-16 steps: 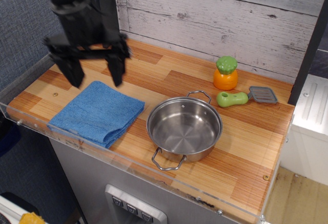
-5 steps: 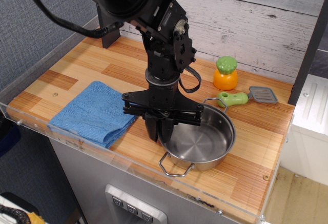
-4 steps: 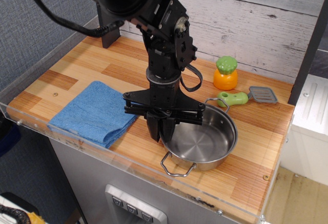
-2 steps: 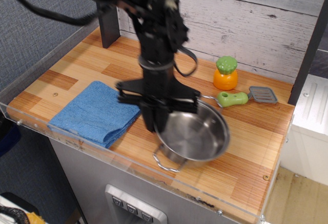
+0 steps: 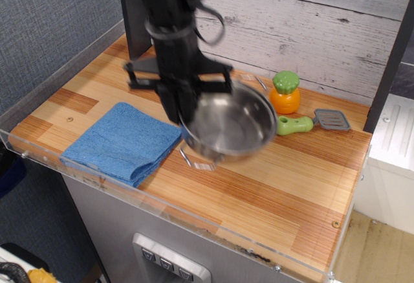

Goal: Put the pot behind the cloth.

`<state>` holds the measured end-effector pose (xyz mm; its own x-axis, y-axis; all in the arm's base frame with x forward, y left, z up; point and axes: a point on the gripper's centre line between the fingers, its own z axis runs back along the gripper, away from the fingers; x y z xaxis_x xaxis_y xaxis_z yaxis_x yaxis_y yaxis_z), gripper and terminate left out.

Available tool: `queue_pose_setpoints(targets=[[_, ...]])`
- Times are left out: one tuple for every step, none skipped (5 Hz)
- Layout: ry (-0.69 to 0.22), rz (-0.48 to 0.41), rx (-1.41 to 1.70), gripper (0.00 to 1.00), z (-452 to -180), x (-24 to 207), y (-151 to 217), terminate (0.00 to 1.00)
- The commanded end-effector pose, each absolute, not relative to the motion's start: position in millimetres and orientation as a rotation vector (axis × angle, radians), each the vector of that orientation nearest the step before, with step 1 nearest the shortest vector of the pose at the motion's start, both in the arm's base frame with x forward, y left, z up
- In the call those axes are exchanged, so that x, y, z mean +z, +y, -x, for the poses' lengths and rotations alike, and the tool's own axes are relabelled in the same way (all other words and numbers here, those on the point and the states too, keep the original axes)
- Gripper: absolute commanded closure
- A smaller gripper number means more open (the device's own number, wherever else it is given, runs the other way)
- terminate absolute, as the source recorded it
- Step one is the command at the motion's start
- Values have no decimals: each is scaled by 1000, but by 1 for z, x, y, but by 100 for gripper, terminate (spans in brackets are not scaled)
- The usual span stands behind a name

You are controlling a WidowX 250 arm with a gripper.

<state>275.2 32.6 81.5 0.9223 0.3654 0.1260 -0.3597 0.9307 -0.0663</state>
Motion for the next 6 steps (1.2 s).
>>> queue_pose_setpoints(targets=[[-194, 32, 484, 100, -306, 98, 91, 0], [-182, 28, 545, 100, -316, 92, 122, 0], [-171, 19, 602, 100, -323, 83, 152, 0], [-152, 14, 632, 100, -335, 70, 169, 0], [-128, 8, 655, 100, -342, 55, 185, 0], [-117, 4, 671, 100, -345, 42, 195, 0]])
